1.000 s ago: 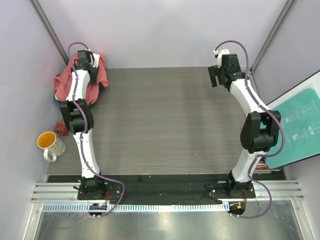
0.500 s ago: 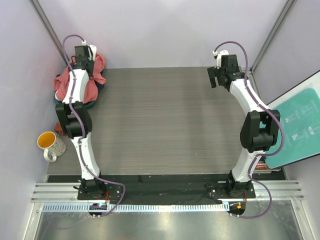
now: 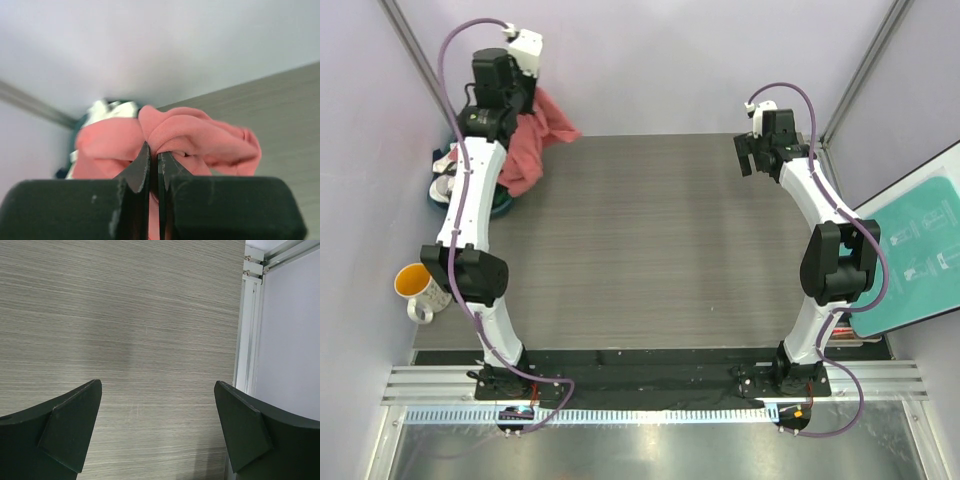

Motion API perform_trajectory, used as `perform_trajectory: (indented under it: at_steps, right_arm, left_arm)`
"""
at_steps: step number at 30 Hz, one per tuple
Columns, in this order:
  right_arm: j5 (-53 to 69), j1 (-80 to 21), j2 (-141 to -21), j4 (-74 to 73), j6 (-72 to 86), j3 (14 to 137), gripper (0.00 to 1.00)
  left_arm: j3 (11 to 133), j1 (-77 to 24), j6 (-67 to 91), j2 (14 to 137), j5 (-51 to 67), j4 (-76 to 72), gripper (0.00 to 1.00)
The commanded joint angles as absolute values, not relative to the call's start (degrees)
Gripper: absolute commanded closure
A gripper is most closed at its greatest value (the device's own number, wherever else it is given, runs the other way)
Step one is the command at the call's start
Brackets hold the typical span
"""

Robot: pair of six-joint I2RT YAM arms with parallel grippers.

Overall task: Fold and stack the t-shirts
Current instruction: Move the tshirt to the center of the board, then flatten out the tshirt

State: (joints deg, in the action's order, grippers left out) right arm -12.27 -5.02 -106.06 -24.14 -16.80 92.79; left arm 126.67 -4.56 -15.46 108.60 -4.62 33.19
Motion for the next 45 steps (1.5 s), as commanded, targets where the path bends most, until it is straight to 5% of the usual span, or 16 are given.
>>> perform_trajectory:
  at_steps: [1, 6, 8, 9, 10, 11, 12, 26, 45]
  right_arm:
    - [-12.2, -5.1, -104.0, -23.5, -16.1, 95.1, 0.00]
    - [-12.3, -5.1, -102.7, -23.4, -15.6, 94.4, 0.00]
    - [-12.7, -5.1, -102.1, -23.4, -15.6, 94.0, 0.00]
    - [-12.7, -5.1, -101.6, -23.4, -15.6, 93.9, 0.00]
    - [-12.7, -5.1, -101.4, -23.5, -15.5, 93.6, 0.00]
    - [-12.7, -5.1, -101.1, -23.4, -15.8, 93.3, 0.00]
    - [-12.5, -5.1, -100.3, -23.6, -16.3, 93.2, 0.00]
    - [10.8, -11.6, -99.3, -43.4, -32.6, 92.2, 0.00]
    - [3.8, -16.4, -106.6, -41.5, -40.9, 81.8, 0.00]
  left_arm:
    - [130.0, -13.5, -12.7, 103.9, 6.3, 35.5, 1.00]
    - [128.9, -20.9, -10.6, 103.4, 14.2, 35.6, 0.99]
    - [126.9, -21.7, -8.5, 103.2, 17.2, 34.8, 0.87]
    - [126.3, -21.7, -7.6, 103.0, 19.8, 33.8, 0.68]
    - [125.7, -22.1, -7.5, 102.7, 19.6, 33.6, 0.20]
    - [124.2, -22.1, -8.0, 102.7, 18.1, 33.4, 0.03]
    - [123.3, -22.1, -8.8, 102.7, 15.0, 33.6, 0.00]
    - [96.6, -20.6, -24.3, 99.6, 5.2, 29.8, 0.00]
    - [97.9, -21.4, -27.5, 104.2, 14.3, 35.3, 0.00]
